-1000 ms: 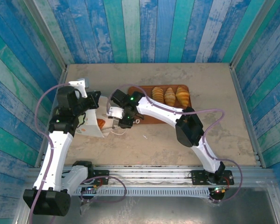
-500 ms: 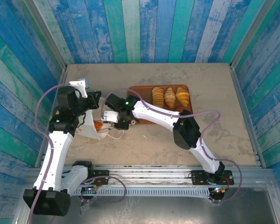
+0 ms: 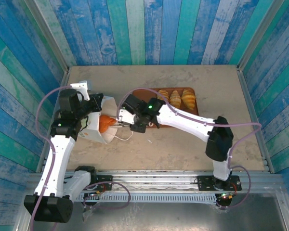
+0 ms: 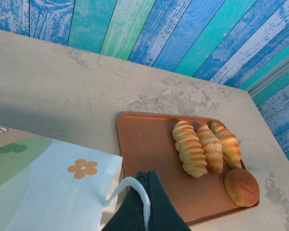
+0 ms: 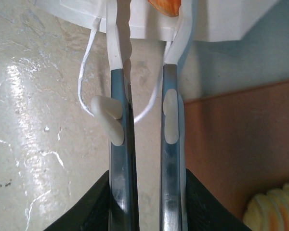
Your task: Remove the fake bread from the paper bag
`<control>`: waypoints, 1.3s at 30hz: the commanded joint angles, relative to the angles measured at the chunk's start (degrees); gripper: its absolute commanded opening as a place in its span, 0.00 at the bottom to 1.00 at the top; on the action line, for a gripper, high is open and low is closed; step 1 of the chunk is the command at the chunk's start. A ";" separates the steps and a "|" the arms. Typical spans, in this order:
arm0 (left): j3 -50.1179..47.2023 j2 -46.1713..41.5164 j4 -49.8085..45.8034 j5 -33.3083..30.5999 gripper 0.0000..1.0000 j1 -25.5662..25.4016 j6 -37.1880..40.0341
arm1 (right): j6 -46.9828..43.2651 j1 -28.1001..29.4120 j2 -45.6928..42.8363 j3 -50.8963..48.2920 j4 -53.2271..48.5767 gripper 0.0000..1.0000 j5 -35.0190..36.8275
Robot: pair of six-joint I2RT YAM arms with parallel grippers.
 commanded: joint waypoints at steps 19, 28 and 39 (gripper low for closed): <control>-1.75 -1.18 5.62 -1.68 0.00 -0.09 -2.54 | 11.38 -0.29 -20.11 -19.48 0.61 0.32 8.88; -1.72 -1.17 5.62 -2.97 0.00 -0.14 -2.65 | 18.11 -4.53 -28.76 -25.56 -0.03 0.32 6.64; -1.66 -1.18 6.40 -3.28 0.00 -0.12 -3.10 | 28.73 -11.45 -28.97 -31.00 -0.79 0.33 1.72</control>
